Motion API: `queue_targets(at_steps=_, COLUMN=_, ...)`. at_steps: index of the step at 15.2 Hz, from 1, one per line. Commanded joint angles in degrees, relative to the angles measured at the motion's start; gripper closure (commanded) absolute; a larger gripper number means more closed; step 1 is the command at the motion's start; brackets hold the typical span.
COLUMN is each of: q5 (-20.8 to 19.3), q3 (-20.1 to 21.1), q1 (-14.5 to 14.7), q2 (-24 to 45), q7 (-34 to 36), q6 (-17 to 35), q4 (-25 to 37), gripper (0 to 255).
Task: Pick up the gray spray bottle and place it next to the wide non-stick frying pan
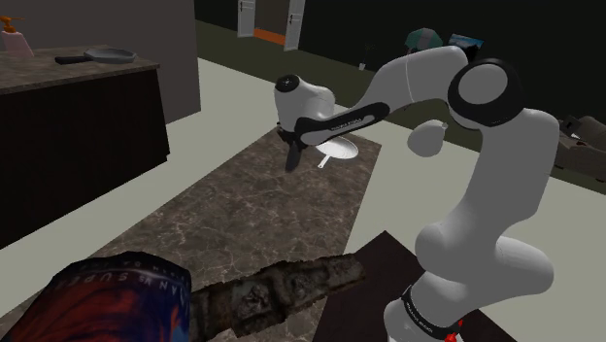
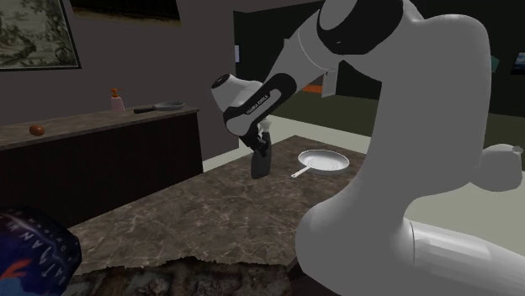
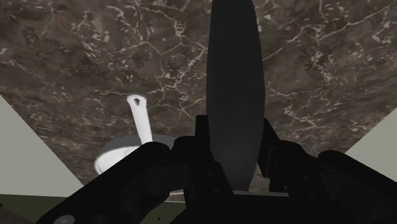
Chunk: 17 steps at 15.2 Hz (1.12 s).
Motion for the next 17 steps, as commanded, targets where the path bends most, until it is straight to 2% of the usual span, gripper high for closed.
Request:
queue_targets(at_steps=1, q5=-1.22, q3=-0.74, q1=0.66, q2=0.95, q7=1.14, q6=0.42, q4=-0.24, gripper=255)
queue_targets(at_steps=5, q5=-3.48, q3=-2.19, q1=1.79, q2=2.8, q7=3.1, q6=1.23, q4=-0.54, gripper=255)
queue_targets(at_steps=13, q5=-3.48, q3=-2.2, q1=1.79, q2=2.8, q7=3.1, q6=1.23, q4=-0.54, gripper=255)
queue_targets(at_steps=14, q5=-3.48, q3=-2.2, q1=1.79, q2=2.8, q7=3.1, q6=1.23, q4=-0.53, gripper=0)
queue_targets(at_steps=17, q5=-3.48, q3=-2.2, q1=1.79, q2=2.79, q7=3.1, q6=1.23, q4=-0.54, gripper=0)
